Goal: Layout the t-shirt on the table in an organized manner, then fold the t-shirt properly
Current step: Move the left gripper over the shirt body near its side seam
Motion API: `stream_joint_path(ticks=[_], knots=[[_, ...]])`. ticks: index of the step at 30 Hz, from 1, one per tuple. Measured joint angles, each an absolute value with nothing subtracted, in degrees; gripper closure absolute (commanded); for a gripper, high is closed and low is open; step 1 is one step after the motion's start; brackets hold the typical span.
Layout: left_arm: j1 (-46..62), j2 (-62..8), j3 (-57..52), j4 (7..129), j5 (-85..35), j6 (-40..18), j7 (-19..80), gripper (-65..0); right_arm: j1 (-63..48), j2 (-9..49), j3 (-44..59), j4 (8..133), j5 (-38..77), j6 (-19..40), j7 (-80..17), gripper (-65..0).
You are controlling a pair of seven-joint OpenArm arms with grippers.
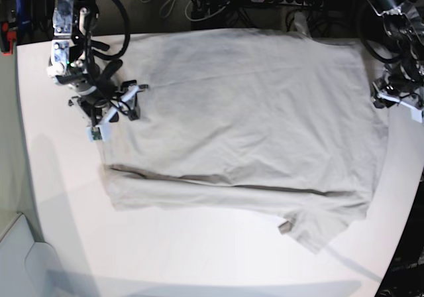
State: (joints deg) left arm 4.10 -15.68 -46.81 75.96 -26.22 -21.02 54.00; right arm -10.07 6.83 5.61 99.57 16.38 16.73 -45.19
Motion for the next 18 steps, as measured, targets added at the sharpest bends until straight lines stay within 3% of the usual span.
stream_joint_path(ticks=[2, 9, 18], knots=[[3.8, -15.7, -46.8, 75.9, -26.2, -21.0, 54.0, 0.0, -10.1, 6.8, 5.6, 99.6, 16.4, 16.7, -45.2, -31.2], [2.5, -15.6, -44.3, 77.8, -25.9, -20.5, 54.7, -0.1, -10.1, 6.8, 5.6, 99.5, 16.4, 16.7, -45.2, -31.2], [2.0, -11.5, -34.7, 101.9, -26.2, -20.7, 55.4, -0.1, -10.0, 6.8, 5.6, 99.4, 16.4, 16.7, -45.1, -31.2]])
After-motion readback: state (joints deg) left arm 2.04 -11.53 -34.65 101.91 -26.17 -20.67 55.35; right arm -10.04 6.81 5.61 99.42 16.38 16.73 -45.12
